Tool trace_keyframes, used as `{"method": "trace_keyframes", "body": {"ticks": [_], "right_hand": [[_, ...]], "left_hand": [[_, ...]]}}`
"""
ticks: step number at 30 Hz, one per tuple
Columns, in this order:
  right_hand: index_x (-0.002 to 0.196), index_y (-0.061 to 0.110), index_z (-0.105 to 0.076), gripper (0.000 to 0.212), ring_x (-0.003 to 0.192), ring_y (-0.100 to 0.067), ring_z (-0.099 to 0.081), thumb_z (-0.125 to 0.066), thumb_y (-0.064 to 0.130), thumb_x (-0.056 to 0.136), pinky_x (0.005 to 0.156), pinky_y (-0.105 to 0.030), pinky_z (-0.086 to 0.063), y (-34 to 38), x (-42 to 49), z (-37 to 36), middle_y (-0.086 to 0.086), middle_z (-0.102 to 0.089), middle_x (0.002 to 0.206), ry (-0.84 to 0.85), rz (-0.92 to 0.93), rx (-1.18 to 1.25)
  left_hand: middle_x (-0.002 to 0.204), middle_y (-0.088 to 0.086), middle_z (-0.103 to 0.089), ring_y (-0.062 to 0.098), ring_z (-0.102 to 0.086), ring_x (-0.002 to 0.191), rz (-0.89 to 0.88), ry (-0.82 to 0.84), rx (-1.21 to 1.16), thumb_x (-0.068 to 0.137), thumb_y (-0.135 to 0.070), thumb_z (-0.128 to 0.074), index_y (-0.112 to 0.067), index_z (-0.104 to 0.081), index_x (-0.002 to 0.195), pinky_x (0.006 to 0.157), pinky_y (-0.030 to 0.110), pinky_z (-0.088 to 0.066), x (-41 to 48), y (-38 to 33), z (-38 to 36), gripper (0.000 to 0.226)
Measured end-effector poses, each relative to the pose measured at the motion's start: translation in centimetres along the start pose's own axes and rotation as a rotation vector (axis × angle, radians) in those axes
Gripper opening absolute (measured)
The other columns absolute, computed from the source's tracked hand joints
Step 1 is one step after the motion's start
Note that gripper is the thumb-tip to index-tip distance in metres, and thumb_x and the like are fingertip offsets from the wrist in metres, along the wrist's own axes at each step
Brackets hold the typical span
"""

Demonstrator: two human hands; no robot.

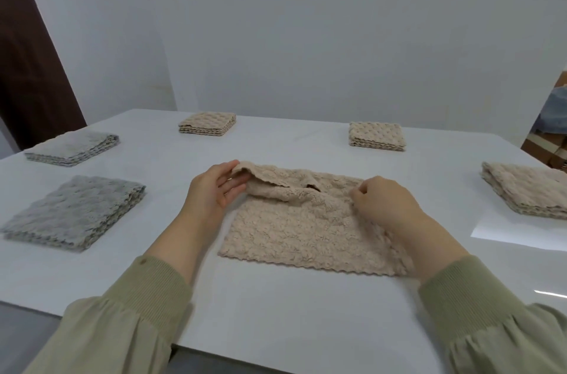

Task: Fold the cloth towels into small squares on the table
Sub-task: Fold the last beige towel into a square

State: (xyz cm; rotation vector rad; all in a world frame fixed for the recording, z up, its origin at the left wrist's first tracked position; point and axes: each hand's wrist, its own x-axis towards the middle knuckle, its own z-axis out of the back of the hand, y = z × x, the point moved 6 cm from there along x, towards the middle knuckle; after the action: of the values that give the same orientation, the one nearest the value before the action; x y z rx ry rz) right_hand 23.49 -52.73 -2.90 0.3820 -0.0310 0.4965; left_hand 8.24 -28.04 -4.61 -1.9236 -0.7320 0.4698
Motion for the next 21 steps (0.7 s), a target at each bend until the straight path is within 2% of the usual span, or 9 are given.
{"method": "trace_keyframes", "body": {"ticks": [2, 4, 6, 8, 10, 13, 15, 17, 21], "right_hand": [[0.096, 0.012, -0.058, 0.033, 0.090, -0.026, -0.057, -0.038, 0.038, 0.096, 0.073, -0.032, -0.043, 0.7, 0.3, -0.9, -0.008, -0.064, 0.094, 0.084, 0.027, -0.036], [0.122, 0.016, -0.045, 0.035, 0.115, -0.029, -0.045, -0.036, 0.038, 0.096, 0.091, -0.039, -0.036, 1.2, 0.9, -1.7, -0.013, -0.057, 0.116, 0.071, 0.067, -0.121], [0.137, 0.018, -0.033, 0.044, 0.129, -0.029, -0.033, -0.040, 0.033, 0.096, 0.101, -0.042, -0.027, 2.0, 1.6, -1.4, -0.012, -0.052, 0.127, -0.117, 0.155, -0.067], [0.142, 0.016, -0.035, 0.048, 0.135, -0.027, -0.027, -0.044, 0.025, 0.096, 0.107, -0.042, -0.020, 2.6, 1.7, -0.1, -0.008, -0.050, 0.135, -0.353, 0.213, 0.128], [0.141, 0.014, -0.040, 0.046, 0.136, -0.026, -0.026, -0.045, 0.021, 0.095, 0.109, -0.040, -0.016, 2.6, 2.1, 0.2, -0.007, -0.049, 0.136, -0.430, 0.216, 0.246], [0.133, 0.016, -0.050, 0.039, 0.130, -0.024, -0.034, -0.047, 0.021, 0.095, 0.106, -0.038, -0.021, 2.0, 2.6, -0.8, -0.008, -0.057, 0.125, -0.374, 0.204, 0.216], [0.119, 0.017, -0.063, 0.029, 0.115, -0.024, -0.046, -0.051, 0.019, 0.093, 0.101, -0.040, -0.030, 0.8, 2.2, -0.3, -0.006, -0.065, 0.108, -0.479, 0.175, 0.340], [0.100, 0.017, -0.070, 0.020, 0.097, -0.020, -0.049, -0.053, 0.017, 0.090, 0.093, -0.038, -0.038, -0.7, 1.5, 0.6, -0.005, -0.067, 0.092, -0.590, 0.097, 0.458], [0.091, 0.014, -0.069, 0.020, 0.089, -0.017, -0.050, -0.051, 0.011, 0.087, 0.082, -0.028, -0.037, -1.8, 0.0, 1.4, -0.006, -0.067, 0.091, -0.565, -0.013, 0.510]], "left_hand": [[0.117, 0.007, -0.062, 0.021, -0.060, 0.112, -0.009, 0.070, -0.057, 0.097, -0.017, -0.041, -0.006, -0.054, 0.124, 0.100, 0.035, -0.044, -0.1, -0.4, -0.7, 0.031], [0.122, -0.002, -0.060, 0.014, -0.052, 0.121, -0.034, 0.109, -0.072, 0.099, -0.019, -0.038, -0.011, -0.046, 0.134, 0.108, 0.032, -0.035, 0.1, -0.7, -1.2, 0.037], [0.126, -0.008, -0.055, 0.008, -0.048, 0.122, -0.073, 0.105, -0.049, 0.099, -0.018, -0.035, -0.013, -0.038, 0.141, 0.112, 0.029, -0.028, 0.4, -0.9, -1.4, 0.042], [0.123, -0.013, -0.055, 0.001, -0.049, 0.115, -0.093, 0.101, -0.045, 0.099, -0.016, -0.032, -0.014, -0.037, 0.141, 0.108, 0.026, -0.027, 0.7, -1.0, -1.6, 0.042], [0.114, -0.015, -0.060, -0.003, -0.052, 0.108, -0.078, 0.106, -0.059, 0.099, -0.016, -0.034, -0.017, -0.050, 0.130, 0.099, 0.023, -0.033, 1.0, -0.8, -1.7, 0.035], [0.112, -0.004, -0.062, 0.008, -0.056, 0.104, -0.031, 0.078, -0.068, 0.097, -0.019, -0.040, -0.014, -0.059, 0.115, 0.092, 0.024, -0.040, 1.5, -0.5, -0.8, 0.027], [0.110, 0.005, -0.063, 0.018, -0.059, 0.101, 0.002, -0.025, -0.023, 0.095, -0.022, -0.049, -0.008, -0.063, 0.110, 0.087, 0.028, -0.049, 1.7, -0.1, 0.6, 0.025], [0.097, 0.008, -0.066, 0.022, -0.062, 0.090, 0.023, -0.135, 0.040, 0.089, -0.018, -0.061, -0.005, -0.067, 0.094, 0.077, 0.030, -0.058, 1.3, 0.0, 1.9, 0.015], [0.083, 0.009, -0.063, 0.019, -0.062, 0.070, -0.007, -0.143, 0.160, 0.086, -0.002, -0.063, -0.005, -0.065, 0.086, 0.054, 0.019, -0.054, -0.7, -0.5, 2.4, 0.004]]}}
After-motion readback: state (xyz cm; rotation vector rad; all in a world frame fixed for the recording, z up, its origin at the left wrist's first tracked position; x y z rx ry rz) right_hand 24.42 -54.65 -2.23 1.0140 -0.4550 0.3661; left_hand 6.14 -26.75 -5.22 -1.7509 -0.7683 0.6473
